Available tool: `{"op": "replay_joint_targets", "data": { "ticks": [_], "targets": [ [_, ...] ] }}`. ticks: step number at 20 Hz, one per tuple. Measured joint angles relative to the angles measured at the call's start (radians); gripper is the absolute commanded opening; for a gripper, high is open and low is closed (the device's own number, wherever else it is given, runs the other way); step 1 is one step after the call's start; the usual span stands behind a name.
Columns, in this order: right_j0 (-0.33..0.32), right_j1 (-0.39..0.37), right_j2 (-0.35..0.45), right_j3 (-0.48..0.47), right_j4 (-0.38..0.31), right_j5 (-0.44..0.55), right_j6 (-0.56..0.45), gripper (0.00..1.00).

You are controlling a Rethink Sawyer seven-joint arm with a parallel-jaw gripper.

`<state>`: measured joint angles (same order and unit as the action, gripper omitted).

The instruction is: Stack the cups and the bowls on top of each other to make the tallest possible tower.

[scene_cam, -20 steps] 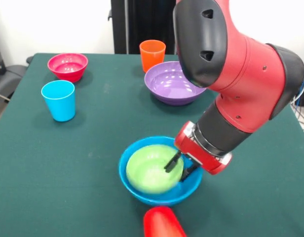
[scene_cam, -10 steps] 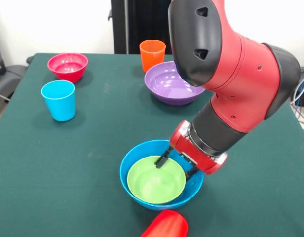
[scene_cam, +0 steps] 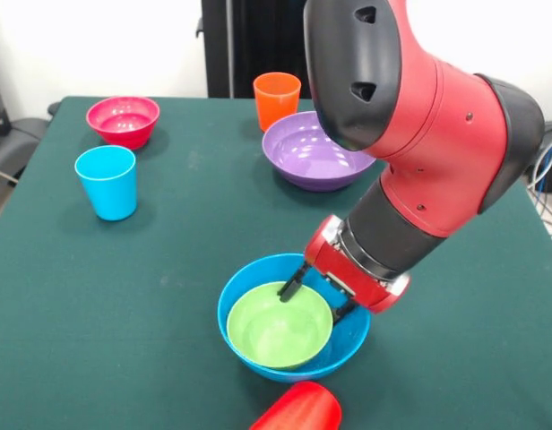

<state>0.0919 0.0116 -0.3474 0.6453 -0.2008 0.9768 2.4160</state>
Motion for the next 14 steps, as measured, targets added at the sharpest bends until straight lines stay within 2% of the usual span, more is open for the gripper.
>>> {"op": "replay_joint_targets", "data": {
  "ticks": [14],
  "targets": [
    [0.002,-0.142,0.000,0.085,0.029,0.055,0.000,1.00]
  ]
}}
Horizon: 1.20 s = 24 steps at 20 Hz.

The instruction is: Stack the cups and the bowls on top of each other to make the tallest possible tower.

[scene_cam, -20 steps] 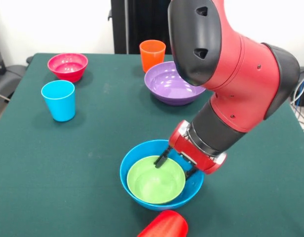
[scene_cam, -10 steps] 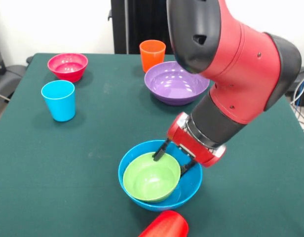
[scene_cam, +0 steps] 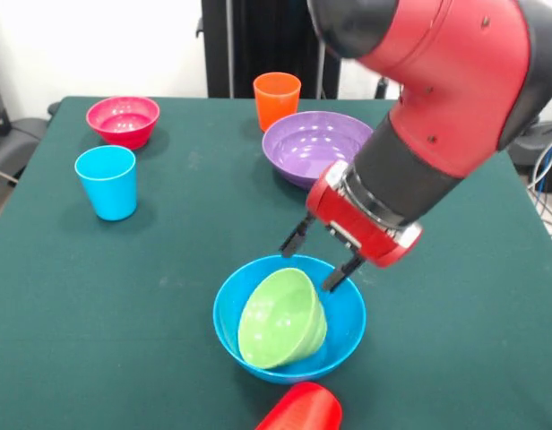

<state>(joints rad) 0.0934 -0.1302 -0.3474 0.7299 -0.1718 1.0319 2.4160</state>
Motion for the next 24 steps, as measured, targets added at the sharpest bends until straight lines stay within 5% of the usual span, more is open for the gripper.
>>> {"op": "replay_joint_targets", "data": {
  "ticks": [9,24],
  "targets": [
    [0.000,-0.075,0.000,0.000,0.016,0.034,0.000,1.00],
    [-0.004,-0.082,0.000,0.001,0.014,0.034,0.000,1.00]
  ]
}}
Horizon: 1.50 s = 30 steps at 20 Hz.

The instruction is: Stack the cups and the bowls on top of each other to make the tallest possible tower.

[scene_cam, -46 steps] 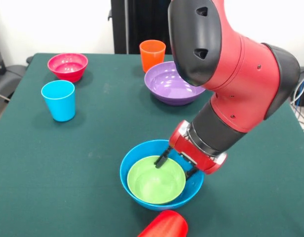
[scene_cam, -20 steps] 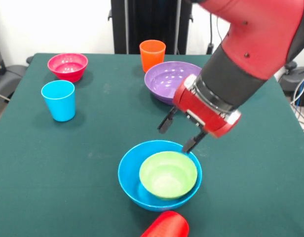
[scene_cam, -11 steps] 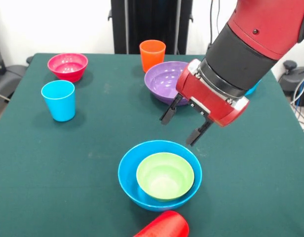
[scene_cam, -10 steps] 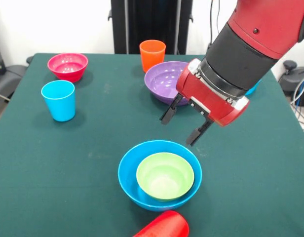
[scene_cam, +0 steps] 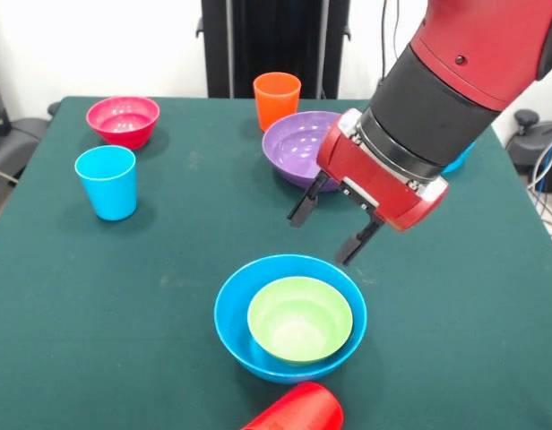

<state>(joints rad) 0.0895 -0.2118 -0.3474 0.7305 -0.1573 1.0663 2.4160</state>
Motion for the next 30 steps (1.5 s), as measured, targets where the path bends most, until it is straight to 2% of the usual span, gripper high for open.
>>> {"op": "replay_joint_targets", "data": {
  "ticks": [7,10,12,15,17,22,23,30],
  "targets": [
    [-0.033,-0.008,0.019,-0.001,0.001,0.032,-0.006,1.00],
    [-0.069,-0.007,0.050,-0.017,0.001,0.102,-0.038,1.00],
    [-0.111,-0.008,0.083,-0.040,0.002,0.188,-0.099,1.00],
    [-0.152,-0.011,0.110,-0.055,0.003,0.264,-0.176,1.00],
    [-0.191,-0.021,0.131,-0.057,0.003,0.316,-0.262,1.00],
    [-0.258,-0.044,0.148,-0.058,0.002,0.372,-0.418,1.00],
    [-0.284,-0.049,0.150,-0.069,0.002,0.397,-0.476,1.00],
    [-0.353,-0.032,0.157,-0.175,-0.001,0.508,-0.595,1.00]
  ]
}}
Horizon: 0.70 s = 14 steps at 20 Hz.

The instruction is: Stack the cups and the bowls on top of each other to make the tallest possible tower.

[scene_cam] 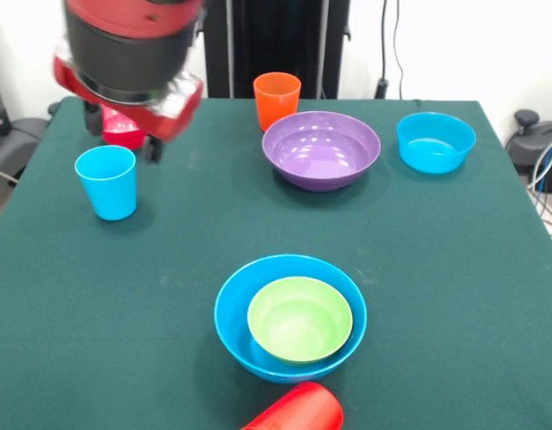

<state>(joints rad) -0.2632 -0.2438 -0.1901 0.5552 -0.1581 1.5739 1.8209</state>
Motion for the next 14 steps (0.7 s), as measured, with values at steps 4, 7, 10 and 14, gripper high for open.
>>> {"op": "replay_joint_targets", "data": {
  "ticks": [4,7,10,14],
  "targets": [
    [-0.015,0.011,0.003,-0.041,-0.001,0.011,-0.007,1.00],
    [-0.018,0.021,0.006,-0.069,-0.001,0.013,-0.007,1.00],
    [-0.018,0.034,0.015,-0.098,0.005,0.034,-0.007,1.00],
    [-0.018,0.044,0.046,-0.114,0.049,0.083,-0.007,1.00]
  ]
}}
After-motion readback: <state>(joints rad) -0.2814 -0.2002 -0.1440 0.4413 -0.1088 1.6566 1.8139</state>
